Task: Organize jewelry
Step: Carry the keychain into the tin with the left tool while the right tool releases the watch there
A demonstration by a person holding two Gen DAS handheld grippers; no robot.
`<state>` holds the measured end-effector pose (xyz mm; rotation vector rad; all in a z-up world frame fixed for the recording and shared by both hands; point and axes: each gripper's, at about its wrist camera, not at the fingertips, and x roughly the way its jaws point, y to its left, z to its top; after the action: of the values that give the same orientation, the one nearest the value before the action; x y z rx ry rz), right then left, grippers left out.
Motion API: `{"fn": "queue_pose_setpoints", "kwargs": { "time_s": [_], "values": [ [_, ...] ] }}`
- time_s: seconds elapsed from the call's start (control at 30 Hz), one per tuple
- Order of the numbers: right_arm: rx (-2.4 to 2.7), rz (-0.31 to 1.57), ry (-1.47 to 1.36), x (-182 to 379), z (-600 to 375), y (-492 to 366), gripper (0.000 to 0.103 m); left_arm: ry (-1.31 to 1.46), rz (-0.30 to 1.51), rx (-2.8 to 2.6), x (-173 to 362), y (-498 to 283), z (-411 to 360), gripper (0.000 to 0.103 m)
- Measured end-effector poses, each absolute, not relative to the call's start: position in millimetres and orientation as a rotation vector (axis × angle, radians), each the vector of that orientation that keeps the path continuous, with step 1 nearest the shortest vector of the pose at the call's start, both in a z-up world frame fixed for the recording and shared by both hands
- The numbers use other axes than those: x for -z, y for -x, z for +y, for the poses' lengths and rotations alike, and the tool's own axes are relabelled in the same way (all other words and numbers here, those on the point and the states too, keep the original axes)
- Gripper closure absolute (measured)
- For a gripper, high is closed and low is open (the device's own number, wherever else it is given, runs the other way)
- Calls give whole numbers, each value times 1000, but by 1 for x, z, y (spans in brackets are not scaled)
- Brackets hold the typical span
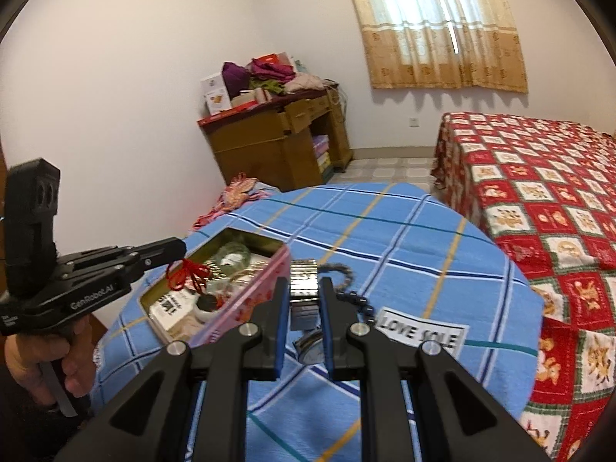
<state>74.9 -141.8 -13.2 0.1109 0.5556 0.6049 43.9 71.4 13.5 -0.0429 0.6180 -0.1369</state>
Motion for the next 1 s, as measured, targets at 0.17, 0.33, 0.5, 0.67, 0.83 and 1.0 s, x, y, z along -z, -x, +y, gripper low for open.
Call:
{"fn": "queue_pose_setpoints", "kwargs": {
  "time_s": [0.17, 0.33, 0.5, 0.67, 0.83, 1.0],
  "values": [
    [-653, 551, -86, 8, -116, -72, 86, 55, 616, 81, -12, -42, 93, 103],
    [-705, 544, -81, 2, -90, -73, 86, 60, 615, 51, -10, -40, 106, 103],
    [-754, 526, -69, -6, -65, -71, 86, 61, 613, 27, -7, -39, 116, 103],
    [-790, 522, -60, -4, -44, -69, 86, 67, 621, 10, -1, -38, 122, 103],
    [-821, 567, -99, 13, -36, -75, 86, 81, 630, -7, 5, -37, 131, 103],
    [-828, 612, -132, 30, -30, -79, 86, 96, 651, -22, 16, -39, 139, 103]
  ]
}}
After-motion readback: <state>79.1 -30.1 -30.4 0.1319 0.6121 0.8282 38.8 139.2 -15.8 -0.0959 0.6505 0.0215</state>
